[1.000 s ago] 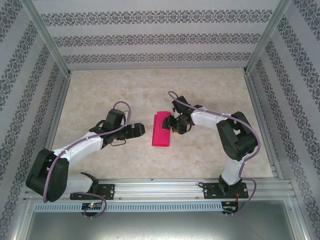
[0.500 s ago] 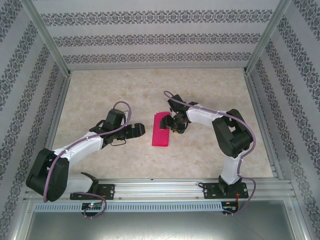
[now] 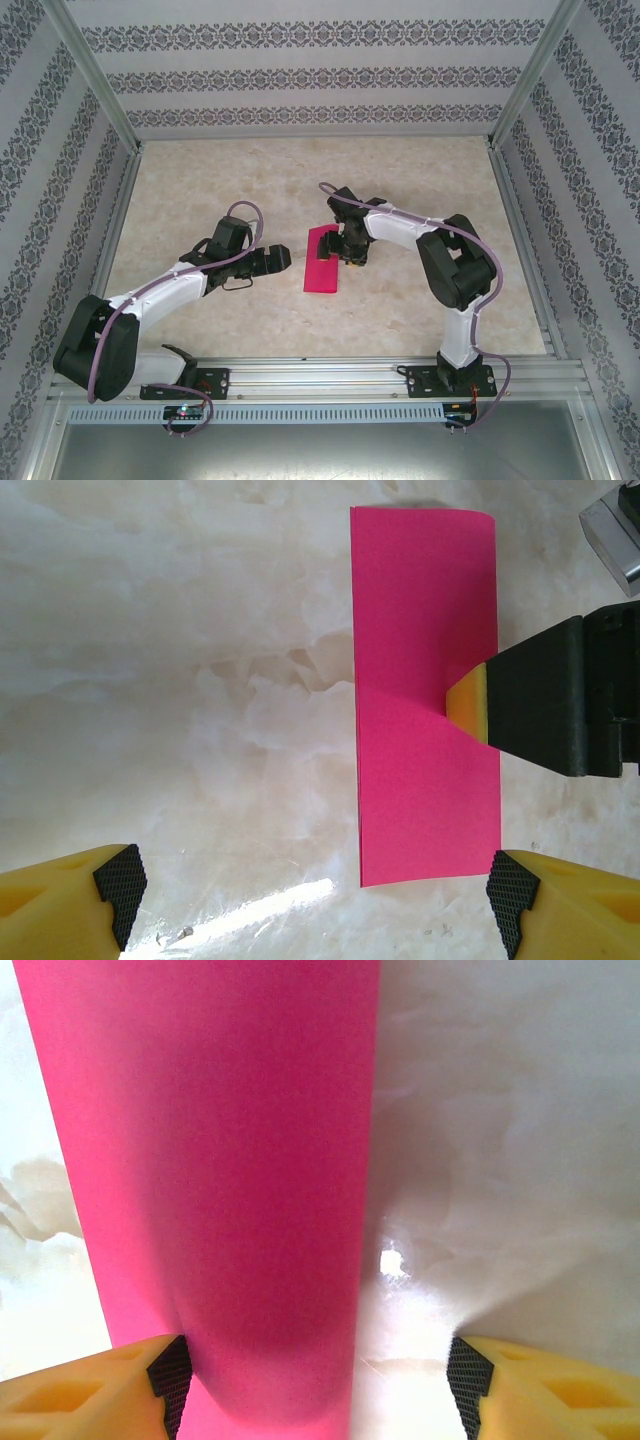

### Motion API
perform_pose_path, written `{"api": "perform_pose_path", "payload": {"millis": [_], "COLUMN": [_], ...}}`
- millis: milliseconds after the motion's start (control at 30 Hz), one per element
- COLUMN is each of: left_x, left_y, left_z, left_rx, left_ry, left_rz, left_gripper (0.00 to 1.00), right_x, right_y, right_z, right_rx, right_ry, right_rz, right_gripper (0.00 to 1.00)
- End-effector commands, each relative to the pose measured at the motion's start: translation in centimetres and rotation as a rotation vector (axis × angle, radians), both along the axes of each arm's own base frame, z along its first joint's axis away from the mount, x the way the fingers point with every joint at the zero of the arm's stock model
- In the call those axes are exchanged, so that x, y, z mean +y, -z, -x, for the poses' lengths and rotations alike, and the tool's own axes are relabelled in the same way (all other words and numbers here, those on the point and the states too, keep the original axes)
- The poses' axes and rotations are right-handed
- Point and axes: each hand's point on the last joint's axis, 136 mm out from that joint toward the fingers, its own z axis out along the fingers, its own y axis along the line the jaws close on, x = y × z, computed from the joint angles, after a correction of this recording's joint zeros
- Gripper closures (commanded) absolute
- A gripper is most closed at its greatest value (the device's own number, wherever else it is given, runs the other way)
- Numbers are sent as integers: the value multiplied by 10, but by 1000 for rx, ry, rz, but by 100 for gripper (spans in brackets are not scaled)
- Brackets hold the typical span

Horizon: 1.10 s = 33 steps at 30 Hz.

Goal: Fold a paper plane with a square sheet of paper (pick it up from the middle)
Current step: Fold the square sheet of paper in half at the center of the table, then hold the square sheet of paper at the center of the table.

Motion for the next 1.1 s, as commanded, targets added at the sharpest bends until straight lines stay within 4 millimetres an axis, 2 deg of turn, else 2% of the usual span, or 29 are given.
{"api": "perform_pose_path", "payload": {"millis": [0, 267, 400, 500, 633, 733, 767, 1067], "left_x": [-1, -3, -4, -5, -14, -26, -29, -67], "left_y": [-13, -13, -13, -10, -8, -6, -2, 19], "left_z": [-12, -13, -13, -15, -21, -30, -33, -54], "left_rx": [-47, -44, -38, -21, 13, 58, 78, 186], "left_ry": [-4, 0, -3, -12, -20, -23, -27, 15], "left_rz": [20, 24, 30, 40, 85, 125, 131, 166], "left_gripper": [9, 12, 20, 37, 66, 93, 98, 100], "right_x": [-17, -22, -25, -26, -29, -30, -30, -33], "right_y": [28, 36, 39, 42, 45, 47, 48, 55], "right_z": [16, 19, 20, 21, 23, 24, 24, 27], "right_rx": [74, 97, 108, 113, 118, 121, 124, 140], "right_ry": [-11, -6, -1, -1, 1, 5, 6, 4], "right_rz": [117, 155, 172, 175, 189, 199, 199, 220], "right_gripper": [27, 28, 28, 28, 28, 28, 28, 28]}}
